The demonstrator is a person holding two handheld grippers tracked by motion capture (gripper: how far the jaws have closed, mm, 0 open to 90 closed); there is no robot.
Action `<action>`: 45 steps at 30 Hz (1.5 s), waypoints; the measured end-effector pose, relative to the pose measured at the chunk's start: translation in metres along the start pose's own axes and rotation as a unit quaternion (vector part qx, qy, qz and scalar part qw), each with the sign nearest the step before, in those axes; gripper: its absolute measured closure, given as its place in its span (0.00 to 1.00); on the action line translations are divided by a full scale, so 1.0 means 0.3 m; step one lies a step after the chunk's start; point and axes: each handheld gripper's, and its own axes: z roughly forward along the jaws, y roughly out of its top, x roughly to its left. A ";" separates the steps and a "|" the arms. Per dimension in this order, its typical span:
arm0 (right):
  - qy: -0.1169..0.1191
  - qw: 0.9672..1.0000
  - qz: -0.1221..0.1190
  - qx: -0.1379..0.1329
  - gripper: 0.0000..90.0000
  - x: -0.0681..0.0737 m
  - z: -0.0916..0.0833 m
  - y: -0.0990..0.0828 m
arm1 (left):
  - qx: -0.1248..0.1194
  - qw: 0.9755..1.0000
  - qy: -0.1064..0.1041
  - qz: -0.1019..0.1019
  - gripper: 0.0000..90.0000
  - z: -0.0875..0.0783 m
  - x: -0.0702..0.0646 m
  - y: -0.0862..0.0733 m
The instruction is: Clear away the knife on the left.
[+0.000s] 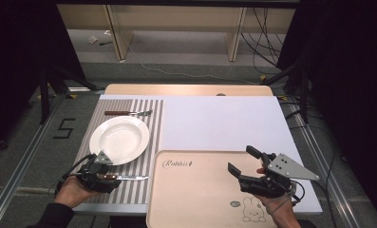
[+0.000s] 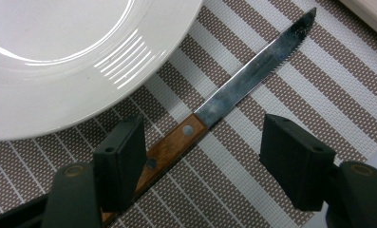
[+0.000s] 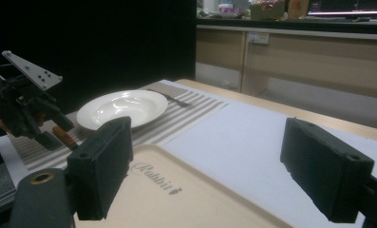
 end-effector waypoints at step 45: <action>-0.002 1.000 0.012 0.005 0.23 -0.001 -0.002 -0.005 | 0.177 0.980 -0.036 0.086 0.85 0.061 0.043 0.107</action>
